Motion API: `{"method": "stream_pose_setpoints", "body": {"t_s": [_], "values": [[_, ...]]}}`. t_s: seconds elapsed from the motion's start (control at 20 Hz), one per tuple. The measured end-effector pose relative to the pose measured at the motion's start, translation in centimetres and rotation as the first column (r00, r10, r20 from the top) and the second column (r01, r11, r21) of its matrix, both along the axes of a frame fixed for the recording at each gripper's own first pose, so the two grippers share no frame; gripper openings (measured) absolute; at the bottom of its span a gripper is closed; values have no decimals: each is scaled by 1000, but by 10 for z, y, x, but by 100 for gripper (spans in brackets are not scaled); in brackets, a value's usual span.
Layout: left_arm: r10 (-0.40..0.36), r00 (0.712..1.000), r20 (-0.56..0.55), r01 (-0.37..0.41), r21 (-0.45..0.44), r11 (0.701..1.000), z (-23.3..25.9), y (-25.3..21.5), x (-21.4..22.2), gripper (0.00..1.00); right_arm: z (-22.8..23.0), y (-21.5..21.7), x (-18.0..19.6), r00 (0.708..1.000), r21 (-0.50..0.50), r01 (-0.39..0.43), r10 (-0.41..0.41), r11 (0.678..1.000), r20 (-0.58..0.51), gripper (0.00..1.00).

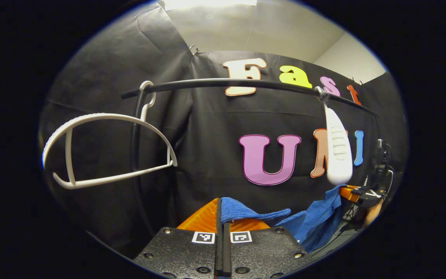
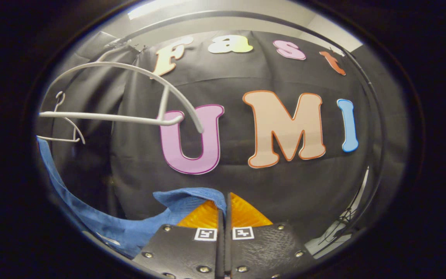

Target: Grasp the clothes on the hanger with both hands and then place them into the laundry hamper below.

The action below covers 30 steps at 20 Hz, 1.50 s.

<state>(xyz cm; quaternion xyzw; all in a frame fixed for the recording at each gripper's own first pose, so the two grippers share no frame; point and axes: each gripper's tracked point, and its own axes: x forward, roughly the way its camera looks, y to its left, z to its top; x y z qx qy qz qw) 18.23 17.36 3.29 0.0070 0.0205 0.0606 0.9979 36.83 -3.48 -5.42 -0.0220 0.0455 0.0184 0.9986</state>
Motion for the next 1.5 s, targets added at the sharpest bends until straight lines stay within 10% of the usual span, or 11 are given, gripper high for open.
{"method": "stream_pose_setpoints", "body": {"t_s": [0.95, 1.5], "values": [[-102, 988, 117, 110, -65, 992, 35, -94, -32, 0, 71, 90, -121, 985, 61, -159, 154, 985, 77, 1], [-155, 988, 2, 154, -130, 980, -72, -139, -6, 0, -17, 58, -129, 998, 151, -53, 59, 987, -30, 1]]}}
